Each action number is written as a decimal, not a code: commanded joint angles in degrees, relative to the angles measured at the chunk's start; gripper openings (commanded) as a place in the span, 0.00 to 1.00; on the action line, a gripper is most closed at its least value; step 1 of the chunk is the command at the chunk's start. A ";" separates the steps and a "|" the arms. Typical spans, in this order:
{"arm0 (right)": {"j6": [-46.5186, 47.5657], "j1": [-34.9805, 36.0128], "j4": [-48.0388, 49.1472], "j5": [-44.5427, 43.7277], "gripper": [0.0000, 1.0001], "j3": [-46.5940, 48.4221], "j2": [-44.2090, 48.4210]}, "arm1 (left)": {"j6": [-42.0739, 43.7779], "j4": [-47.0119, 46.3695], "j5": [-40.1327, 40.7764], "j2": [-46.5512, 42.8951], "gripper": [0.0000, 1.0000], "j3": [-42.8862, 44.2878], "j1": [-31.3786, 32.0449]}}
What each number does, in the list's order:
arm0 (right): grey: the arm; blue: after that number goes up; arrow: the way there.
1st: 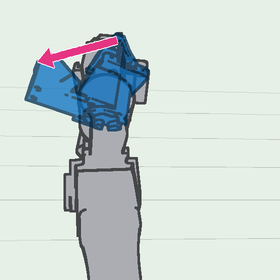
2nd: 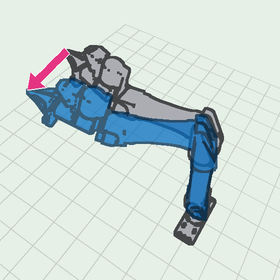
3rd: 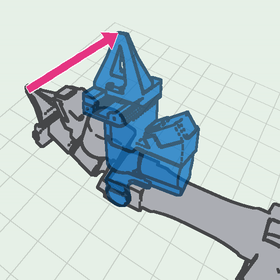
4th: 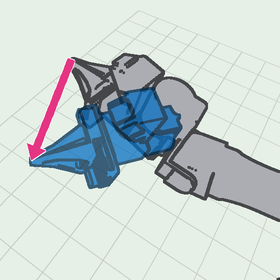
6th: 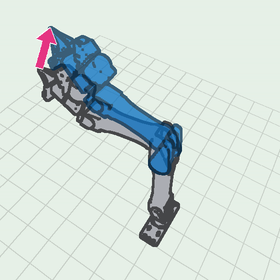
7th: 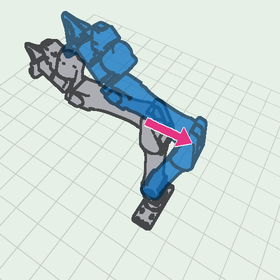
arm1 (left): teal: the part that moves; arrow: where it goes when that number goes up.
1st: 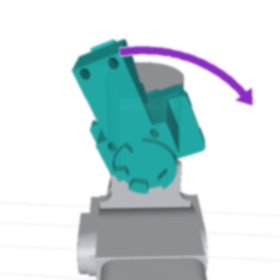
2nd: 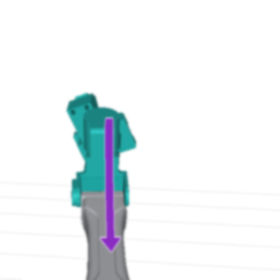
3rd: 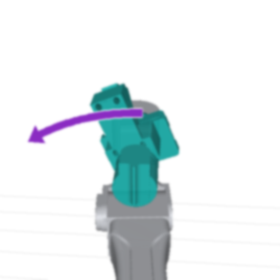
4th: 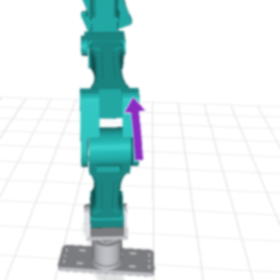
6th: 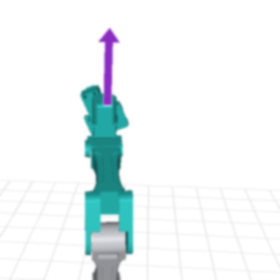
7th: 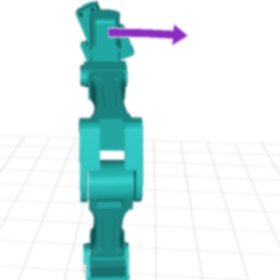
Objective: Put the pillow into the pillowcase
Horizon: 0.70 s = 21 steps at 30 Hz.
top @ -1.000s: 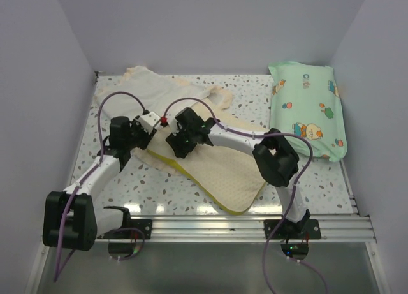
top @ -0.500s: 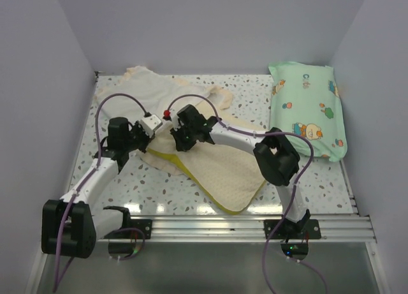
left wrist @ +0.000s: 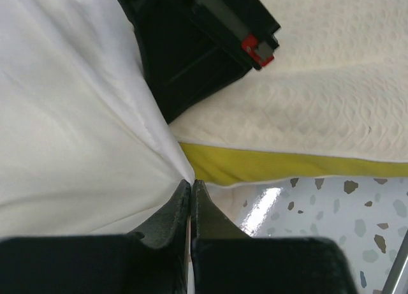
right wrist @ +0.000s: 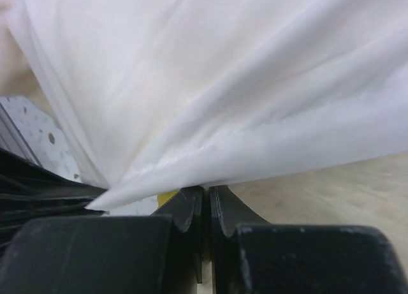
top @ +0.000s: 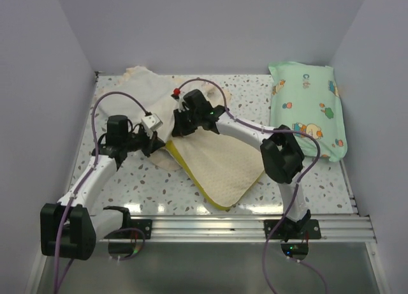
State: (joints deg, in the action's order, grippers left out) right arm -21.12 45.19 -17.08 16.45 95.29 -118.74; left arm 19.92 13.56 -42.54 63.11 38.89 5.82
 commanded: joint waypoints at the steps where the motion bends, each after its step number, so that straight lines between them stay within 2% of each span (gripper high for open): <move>1: -4.81 -2.30 10.76 -0.53 0.00 8.33 4.39 | -2.54 4.97 -9.13 2.71 0.00 3.02 1.21; 9: -5.07 -9.59 12.16 0.95 0.00 6.67 6.24 | -0.50 11.92 -12.82 2.36 0.00 11.46 0.94; 12: -7.61 -7.23 15.83 2.45 0.00 5.97 4.58 | -3.48 9.91 -15.81 4.21 0.00 10.15 3.40; 14: -5.43 -3.47 15.68 0.44 0.00 6.75 1.15 | -4.10 9.03 -15.90 6.13 0.00 9.62 5.15; 21: -5.86 -0.54 22.16 -0.54 0.00 1.76 -4.57 | -3.84 8.50 -13.44 7.38 0.00 9.89 4.55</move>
State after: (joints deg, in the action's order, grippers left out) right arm -26.41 44.27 -8.32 18.52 98.17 -122.58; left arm 17.61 19.86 -49.04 71.26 48.77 9.28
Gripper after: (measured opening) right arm 0.029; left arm 0.009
